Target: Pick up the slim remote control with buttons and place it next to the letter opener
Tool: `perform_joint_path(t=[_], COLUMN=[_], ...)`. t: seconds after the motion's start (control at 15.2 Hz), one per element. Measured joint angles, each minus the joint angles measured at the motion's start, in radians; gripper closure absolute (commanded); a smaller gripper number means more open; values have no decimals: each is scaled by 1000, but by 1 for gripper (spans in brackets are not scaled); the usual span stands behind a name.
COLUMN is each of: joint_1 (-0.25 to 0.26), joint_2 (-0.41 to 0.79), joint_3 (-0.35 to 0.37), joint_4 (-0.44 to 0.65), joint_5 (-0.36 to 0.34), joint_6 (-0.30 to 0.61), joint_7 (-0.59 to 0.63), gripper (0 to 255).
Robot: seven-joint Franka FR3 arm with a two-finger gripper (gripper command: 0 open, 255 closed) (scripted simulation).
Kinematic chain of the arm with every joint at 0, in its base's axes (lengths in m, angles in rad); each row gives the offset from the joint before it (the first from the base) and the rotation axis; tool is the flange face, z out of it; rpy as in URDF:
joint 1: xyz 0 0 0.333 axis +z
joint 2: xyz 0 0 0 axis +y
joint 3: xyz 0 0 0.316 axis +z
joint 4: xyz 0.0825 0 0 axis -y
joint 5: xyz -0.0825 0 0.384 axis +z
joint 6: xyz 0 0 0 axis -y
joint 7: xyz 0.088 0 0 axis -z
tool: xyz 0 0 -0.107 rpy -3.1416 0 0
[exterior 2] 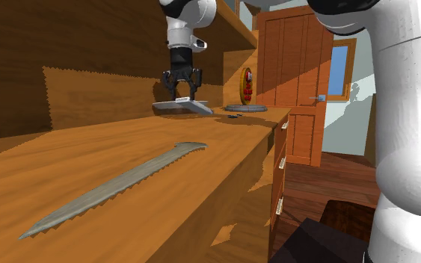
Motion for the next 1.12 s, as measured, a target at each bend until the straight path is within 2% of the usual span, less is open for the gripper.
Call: perform_joint_path(t=[0.2, 0.46, 0.66, 0.86, 1.12], joint_1=[17, 89, 101, 153, 170], joint_2=[3, -34, -9, 8, 71], joint_3=[35, 85, 108, 150, 205], joint_4=[3, -53, -20, 0, 80], joint_5=[-5, -10, -22, -29, -65], joint_6=[-14, 27, 19, 6, -21], joint_7=[71, 156, 229, 301, 399], gripper=[255, 255, 255, 255, 255])
